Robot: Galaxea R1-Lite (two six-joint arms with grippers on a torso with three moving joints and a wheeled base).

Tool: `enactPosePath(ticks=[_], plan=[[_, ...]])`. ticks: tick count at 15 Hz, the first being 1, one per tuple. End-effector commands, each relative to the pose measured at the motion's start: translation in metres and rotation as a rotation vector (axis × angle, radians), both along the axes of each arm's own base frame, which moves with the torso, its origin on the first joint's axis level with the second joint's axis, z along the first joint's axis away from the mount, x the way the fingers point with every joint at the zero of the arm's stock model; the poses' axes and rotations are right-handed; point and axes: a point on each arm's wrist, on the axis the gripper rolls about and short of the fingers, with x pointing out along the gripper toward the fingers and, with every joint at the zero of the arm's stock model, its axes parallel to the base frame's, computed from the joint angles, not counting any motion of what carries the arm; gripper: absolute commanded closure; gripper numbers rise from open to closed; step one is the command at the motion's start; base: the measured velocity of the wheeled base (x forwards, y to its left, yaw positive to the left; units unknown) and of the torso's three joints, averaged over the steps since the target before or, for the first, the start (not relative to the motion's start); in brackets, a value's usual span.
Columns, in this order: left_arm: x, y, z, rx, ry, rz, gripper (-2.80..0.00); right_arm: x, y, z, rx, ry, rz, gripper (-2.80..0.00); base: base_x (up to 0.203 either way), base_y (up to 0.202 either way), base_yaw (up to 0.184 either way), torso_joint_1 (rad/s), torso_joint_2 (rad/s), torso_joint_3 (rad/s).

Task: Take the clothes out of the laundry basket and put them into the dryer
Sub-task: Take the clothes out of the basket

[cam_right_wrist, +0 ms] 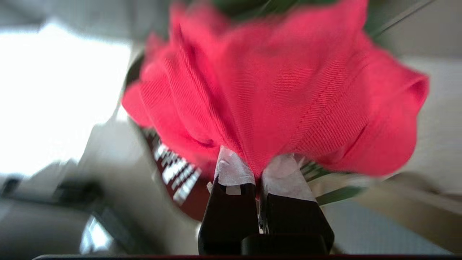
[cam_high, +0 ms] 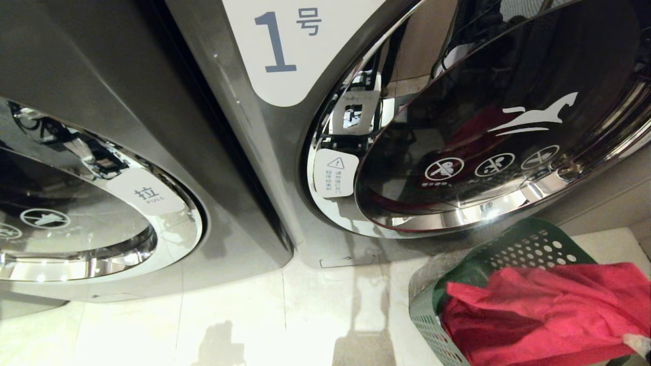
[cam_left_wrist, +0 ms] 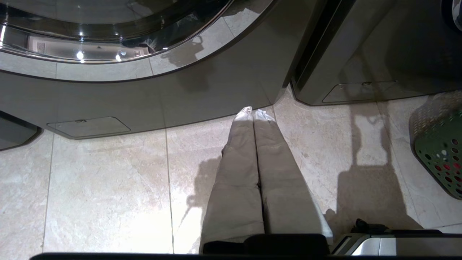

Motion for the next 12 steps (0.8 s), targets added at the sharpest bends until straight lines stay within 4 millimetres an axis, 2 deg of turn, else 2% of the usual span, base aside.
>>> enactPosePath(ticks=[1, 3, 5, 7, 10, 12], plan=[[0.0, 0.0, 0.0, 0.0, -0.002, 0.0, 0.0, -0.027, -0.001, 0.011, -0.003, -0.191, -0.038, 0.0, 0.0, 0.0, 0.0, 0.0, 0.0, 0.0], [0.0, 0.0, 0.0, 0.0, -0.002, 0.0, 0.0, -0.044, -0.002, 0.019, 0.001, -0.315, -0.061, 0.0, 0.0, 0.0, 0.0, 0.0, 0.0, 0.0], [0.0, 0.0, 0.0, 0.0, -0.002, 0.0, 0.0, -0.065, -0.003, 0.016, 0.007, -0.413, -0.066, 0.0, 0.0, 0.0, 0.0, 0.0, 0.0, 0.0], [0.0, 0.0, 0.0, 0.0, -0.002, 0.0, 0.0, -0.073, -0.003, -0.006, 0.017, -0.391, -0.075, 0.0, 0.0, 0.0, 0.0, 0.0, 0.0, 0.0], [0.0, 0.0, 0.0, 0.0, -0.002, 0.0, 0.0, -0.071, -0.002, -0.052, 0.037, -0.229, -0.076, 0.0, 0.0, 0.0, 0.0, 0.0, 0.0, 0.0], [0.0, 0.0, 0.0, 0.0, -0.002, 0.0, 0.0, -0.075, -0.001, -0.064, 0.06, -0.144, -0.033, 0.0, 0.0, 0.0, 0.0, 0.0, 0.0, 0.0]])
